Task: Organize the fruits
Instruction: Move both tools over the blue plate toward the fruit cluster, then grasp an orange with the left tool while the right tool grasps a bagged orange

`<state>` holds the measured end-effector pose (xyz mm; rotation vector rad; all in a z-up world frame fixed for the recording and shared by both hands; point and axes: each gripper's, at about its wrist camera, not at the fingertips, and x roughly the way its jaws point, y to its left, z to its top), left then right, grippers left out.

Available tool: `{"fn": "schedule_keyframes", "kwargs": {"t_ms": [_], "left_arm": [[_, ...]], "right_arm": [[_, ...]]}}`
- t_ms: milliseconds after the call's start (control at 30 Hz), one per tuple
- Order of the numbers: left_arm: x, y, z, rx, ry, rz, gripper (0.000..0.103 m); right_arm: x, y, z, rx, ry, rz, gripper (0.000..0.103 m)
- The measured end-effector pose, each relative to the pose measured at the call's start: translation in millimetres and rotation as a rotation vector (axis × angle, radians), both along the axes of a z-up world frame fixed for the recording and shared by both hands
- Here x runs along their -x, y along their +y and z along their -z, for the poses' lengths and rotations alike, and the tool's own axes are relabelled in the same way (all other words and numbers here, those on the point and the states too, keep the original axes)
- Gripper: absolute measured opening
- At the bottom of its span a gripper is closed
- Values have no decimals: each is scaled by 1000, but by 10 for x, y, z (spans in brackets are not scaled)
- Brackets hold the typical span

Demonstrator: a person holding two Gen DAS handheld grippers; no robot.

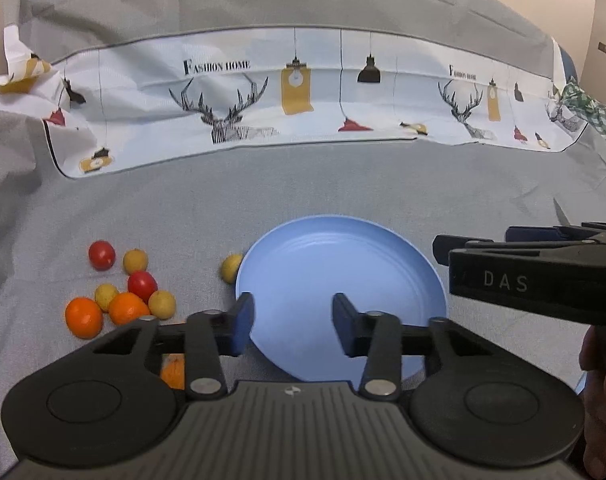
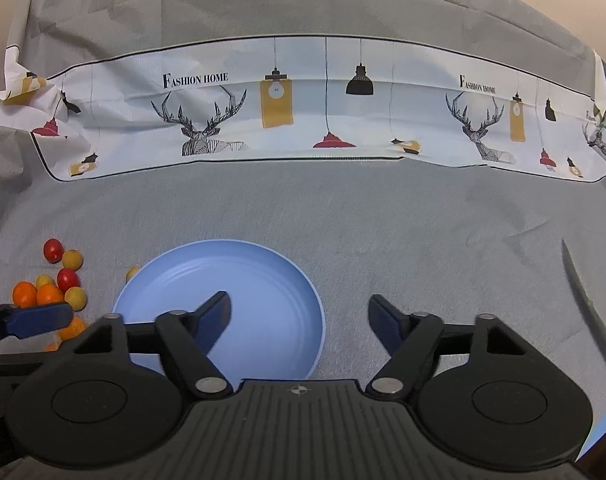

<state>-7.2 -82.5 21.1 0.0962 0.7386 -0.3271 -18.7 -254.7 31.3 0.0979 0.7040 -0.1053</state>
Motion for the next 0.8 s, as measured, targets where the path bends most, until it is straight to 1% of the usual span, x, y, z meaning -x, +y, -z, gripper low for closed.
{"fn": "schedule_keyframes", "kwargs": {"t_ms": [33, 67, 100, 200, 333, 400, 500, 567, 600, 700, 733, 800], "left_arm": [[9, -5, -3, -3, -13, 0, 36], [17, -7, -9, -4, -26, 2, 31], [31, -7, -15, -5, -42, 5, 30], [43, -5, -36, -2, -61, 17, 24], [91, 31, -86, 19, -82, 48, 24], [120, 45, -115, 23, -88, 71, 22], [177, 57, -172, 20, -91, 131, 22], [207, 62, -246, 7, -99, 189, 21], [234, 63, -295, -11, -118, 226, 21], [324, 110, -479, -75, -222, 359, 21], [344, 153, -545, -96, -260, 390, 21], [369, 258, -604, -104, -294, 415, 22]], "right_arm": [[7, -1, -3, 1, -8, 2, 62], [15, -2, -7, 3, -16, 5, 60], [11, -8, -13, 7, -22, 7, 55], [11, -11, -30, 2, -44, 14, 48], [11, 7, -41, -19, -56, 15, 47], [15, 27, -56, -28, -68, 12, 47], [33, 60, -79, -30, -85, 12, 46], [43, 63, -90, -33, -92, 17, 47], [48, 59, -100, -38, -94, 19, 46], [75, 56, -130, -47, -107, 28, 47], [85, 57, -137, -50, -111, 29, 47], [103, 62, -163, -63, -120, 27, 47]]}}
